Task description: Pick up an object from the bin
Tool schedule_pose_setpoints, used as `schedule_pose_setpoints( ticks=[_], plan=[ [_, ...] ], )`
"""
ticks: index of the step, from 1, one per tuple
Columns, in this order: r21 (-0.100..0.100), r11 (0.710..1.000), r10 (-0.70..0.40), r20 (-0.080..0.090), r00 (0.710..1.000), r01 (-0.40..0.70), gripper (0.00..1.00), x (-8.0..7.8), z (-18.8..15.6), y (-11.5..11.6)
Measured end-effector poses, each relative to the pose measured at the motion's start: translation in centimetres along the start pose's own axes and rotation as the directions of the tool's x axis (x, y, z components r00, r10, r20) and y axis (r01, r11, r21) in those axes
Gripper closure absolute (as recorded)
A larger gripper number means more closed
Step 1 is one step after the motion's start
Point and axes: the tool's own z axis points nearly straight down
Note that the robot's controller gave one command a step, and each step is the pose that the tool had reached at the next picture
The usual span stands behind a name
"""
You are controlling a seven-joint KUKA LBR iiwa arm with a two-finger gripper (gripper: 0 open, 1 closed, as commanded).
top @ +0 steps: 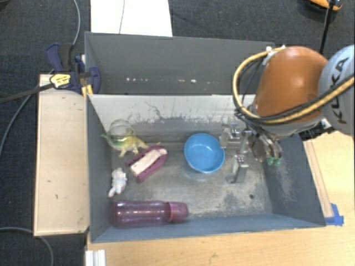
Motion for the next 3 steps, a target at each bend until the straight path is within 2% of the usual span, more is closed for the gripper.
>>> schedule_pose_setpoints(
  ticks=[1,2,3],
  plan=[
    [0.0,1.0,0.0,0.008,1.0,0.0,0.0,-0.1,-0.5,0.0],
    [0.0,1.0,0.015,0.015,1.0,-0.015,0.0,-0.8,3.8,2.5],
    [-0.003,0.992,0.123,0.009,0.992,-0.123,0.0,-1.5,8.7,2.5]
  ],
)
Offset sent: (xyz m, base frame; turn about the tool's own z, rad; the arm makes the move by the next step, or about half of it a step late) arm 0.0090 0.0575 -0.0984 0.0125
